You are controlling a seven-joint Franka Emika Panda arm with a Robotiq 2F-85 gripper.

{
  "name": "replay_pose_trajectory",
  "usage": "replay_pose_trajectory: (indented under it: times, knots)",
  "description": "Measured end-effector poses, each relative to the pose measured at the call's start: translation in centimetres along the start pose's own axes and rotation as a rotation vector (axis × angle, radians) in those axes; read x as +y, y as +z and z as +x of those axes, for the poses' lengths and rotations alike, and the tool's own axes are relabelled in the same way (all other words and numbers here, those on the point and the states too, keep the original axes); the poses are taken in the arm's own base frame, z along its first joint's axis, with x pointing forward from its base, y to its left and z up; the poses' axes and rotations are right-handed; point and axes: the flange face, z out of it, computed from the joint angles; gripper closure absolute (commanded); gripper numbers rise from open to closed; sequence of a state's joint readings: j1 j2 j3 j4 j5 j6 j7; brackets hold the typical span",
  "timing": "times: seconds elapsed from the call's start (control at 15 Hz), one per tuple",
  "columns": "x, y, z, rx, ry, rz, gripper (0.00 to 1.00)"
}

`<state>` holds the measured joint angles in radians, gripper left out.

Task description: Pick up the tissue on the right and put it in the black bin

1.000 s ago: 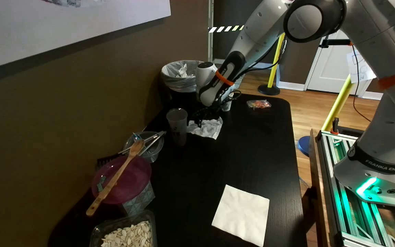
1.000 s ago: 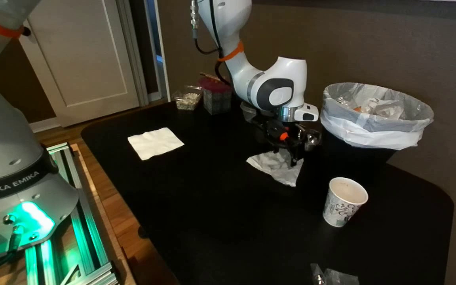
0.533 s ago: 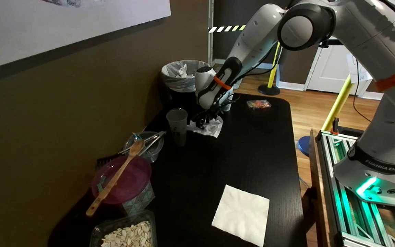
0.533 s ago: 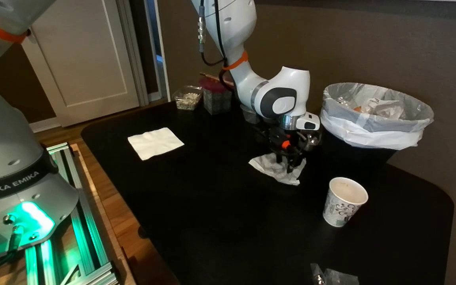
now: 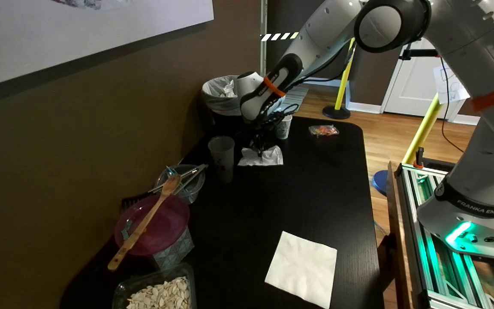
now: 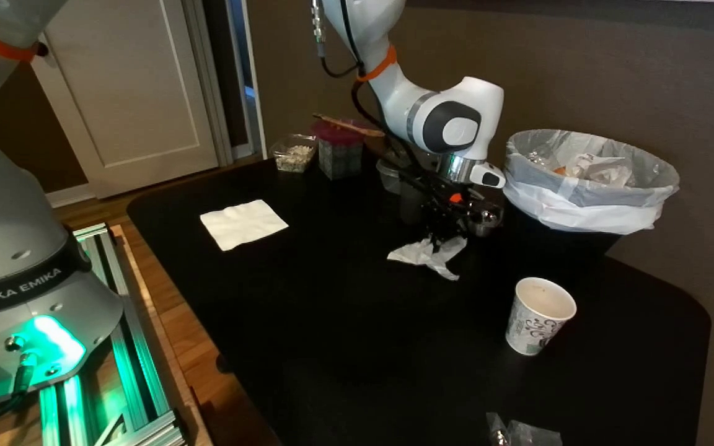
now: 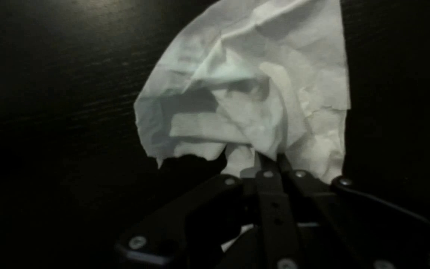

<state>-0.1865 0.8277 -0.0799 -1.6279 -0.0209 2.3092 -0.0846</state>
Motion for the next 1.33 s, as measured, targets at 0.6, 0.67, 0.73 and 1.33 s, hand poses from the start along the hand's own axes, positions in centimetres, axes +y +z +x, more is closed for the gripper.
replay_pose_trajectory:
  times: [0.6,0.67,0.73,1.33]
  knots:
    - [3.0,-21.5,-5.6,0.058,0.026,0.187,1.0]
    - [3.2,-24.4,-6.5,0.086,0.018,0.227,1.0]
    - [3.4,-27.3,-7.4,0.127,0.019,0.262,1.0]
    - [8.6,-39.7,-7.5,0.605,0.191,0.226,1.0]
